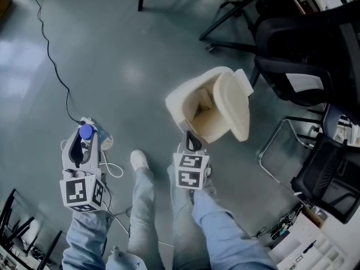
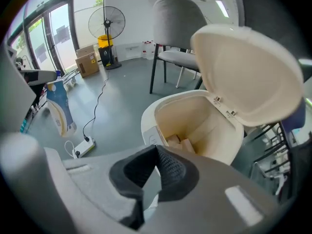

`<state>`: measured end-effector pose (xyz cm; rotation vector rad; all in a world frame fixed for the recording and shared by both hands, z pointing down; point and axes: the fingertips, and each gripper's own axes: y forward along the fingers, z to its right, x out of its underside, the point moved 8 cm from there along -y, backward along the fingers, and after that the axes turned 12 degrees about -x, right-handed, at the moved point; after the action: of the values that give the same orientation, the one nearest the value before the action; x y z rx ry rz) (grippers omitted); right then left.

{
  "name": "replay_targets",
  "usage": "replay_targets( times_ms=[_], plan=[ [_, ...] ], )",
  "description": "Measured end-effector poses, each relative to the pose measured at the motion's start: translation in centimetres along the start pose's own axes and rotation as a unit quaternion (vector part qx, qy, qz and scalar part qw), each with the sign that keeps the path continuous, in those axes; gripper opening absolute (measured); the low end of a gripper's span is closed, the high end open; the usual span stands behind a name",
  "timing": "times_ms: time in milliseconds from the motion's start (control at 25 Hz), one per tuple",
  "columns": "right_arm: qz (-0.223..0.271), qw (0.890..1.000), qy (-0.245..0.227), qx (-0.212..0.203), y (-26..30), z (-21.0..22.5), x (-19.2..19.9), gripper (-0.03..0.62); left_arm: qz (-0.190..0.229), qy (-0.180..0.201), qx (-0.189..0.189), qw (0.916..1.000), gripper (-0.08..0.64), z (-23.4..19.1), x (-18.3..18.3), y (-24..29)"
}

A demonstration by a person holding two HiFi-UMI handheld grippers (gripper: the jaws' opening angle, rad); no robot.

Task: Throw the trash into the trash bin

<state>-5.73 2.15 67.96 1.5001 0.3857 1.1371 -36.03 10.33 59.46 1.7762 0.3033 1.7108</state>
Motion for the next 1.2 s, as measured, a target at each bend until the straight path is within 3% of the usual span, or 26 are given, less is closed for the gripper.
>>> replay_targets(
  times_ms=[360,840,1200],
  plan=[
    [0.028,0.996,0.064,-0.053,-1.1,1.6,0.0,0.003,0.000,0.007,0.003,1.0000,0.187,0.4,-0.2,-0.3],
    [0.082,0.992,0.093,-0.005,-7.3,6.0,-2.4,0.003,0.020,0.016,0.032,0.9992,0.187,4.6,-4.8,-0.9],
    [0.128,0.976,0.165,0.062,-14.8,11.8,-2.1,0.003,0.045,0.037,0.084,0.9947,0.187,9.7,-10.5,-2.1]
  ],
)
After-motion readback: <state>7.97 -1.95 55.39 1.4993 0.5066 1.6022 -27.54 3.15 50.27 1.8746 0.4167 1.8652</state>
